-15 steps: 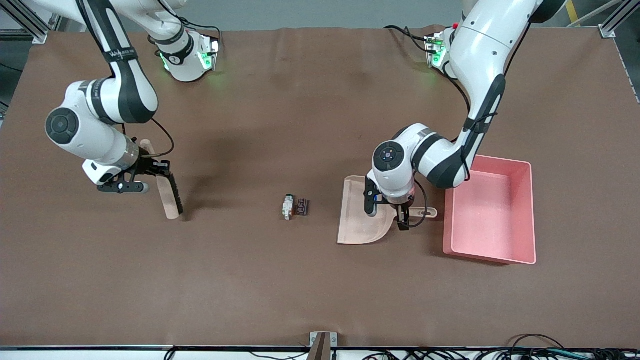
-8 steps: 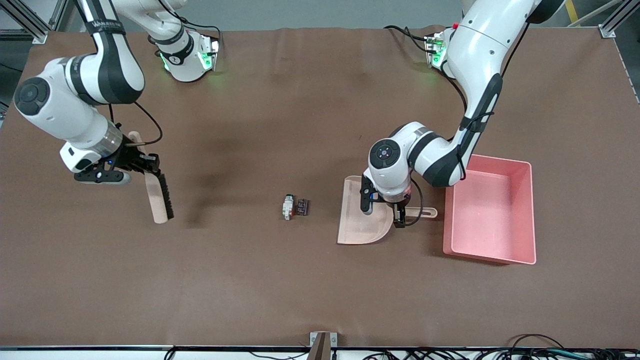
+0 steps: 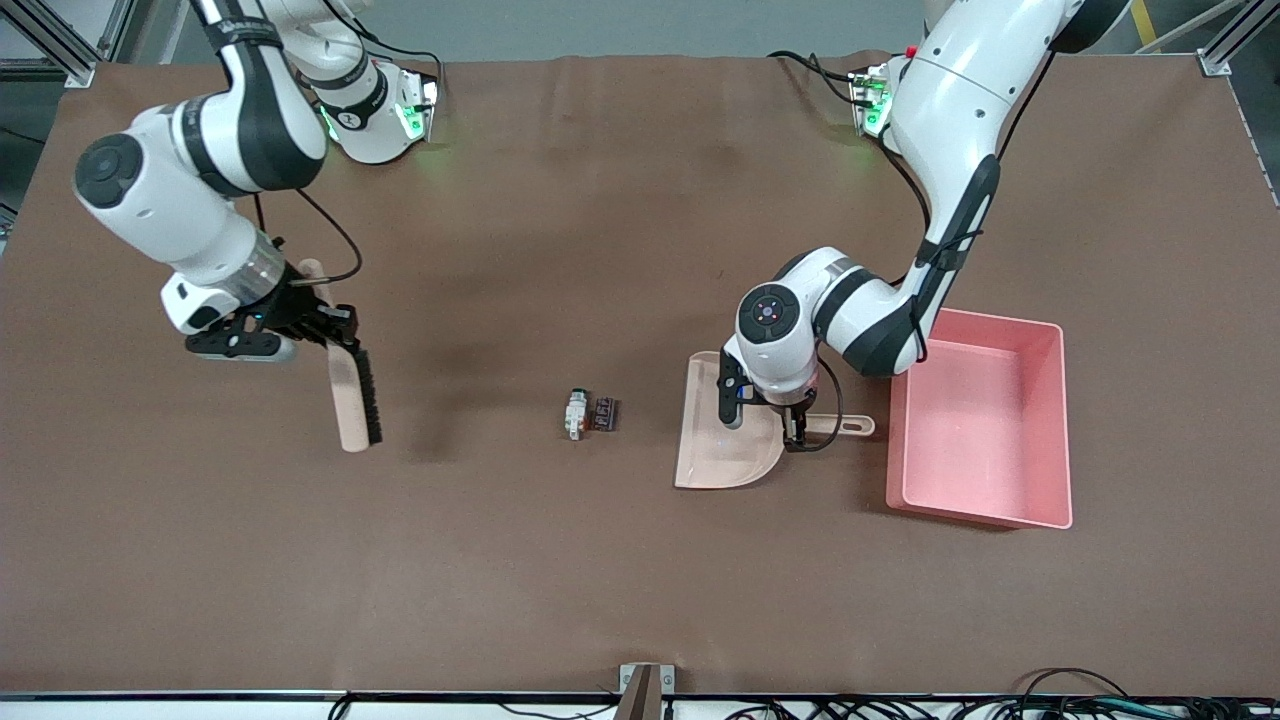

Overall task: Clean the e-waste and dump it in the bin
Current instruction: 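Lift the brush with the right gripper and carry it toward the parts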

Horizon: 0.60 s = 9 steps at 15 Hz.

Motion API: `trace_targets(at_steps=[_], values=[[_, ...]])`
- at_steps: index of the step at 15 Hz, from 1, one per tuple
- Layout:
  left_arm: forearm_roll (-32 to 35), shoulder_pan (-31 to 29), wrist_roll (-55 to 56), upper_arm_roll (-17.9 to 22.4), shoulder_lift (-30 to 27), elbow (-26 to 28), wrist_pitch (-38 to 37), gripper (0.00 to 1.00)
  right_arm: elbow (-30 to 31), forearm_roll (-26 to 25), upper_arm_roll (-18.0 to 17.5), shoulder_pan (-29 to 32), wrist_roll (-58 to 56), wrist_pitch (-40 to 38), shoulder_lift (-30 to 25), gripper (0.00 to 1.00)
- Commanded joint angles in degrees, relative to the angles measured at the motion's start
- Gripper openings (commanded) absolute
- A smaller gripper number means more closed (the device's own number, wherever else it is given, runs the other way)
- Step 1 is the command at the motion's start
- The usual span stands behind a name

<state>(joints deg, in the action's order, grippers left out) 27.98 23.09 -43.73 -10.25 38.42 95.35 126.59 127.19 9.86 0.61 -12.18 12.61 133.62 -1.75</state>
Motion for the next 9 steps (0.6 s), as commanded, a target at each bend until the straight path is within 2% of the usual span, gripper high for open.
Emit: trace_targets(at_steps=[1, 9], values=[[-3.2, -0.7, -2.0, -0.6, 0.5, -0.9, 0.1, 0.77, 1.1, 0.8, 0.3, -3.8, 5.7, 4.4, -0.5, 0.01], [-4.3, -1.6, -6.6, -0.6, -0.1, -0.8, 0.1, 0.75, 0.3, 0.6, 0.4, -16.6, 22.3, 21.7, 10.5, 0.01]])
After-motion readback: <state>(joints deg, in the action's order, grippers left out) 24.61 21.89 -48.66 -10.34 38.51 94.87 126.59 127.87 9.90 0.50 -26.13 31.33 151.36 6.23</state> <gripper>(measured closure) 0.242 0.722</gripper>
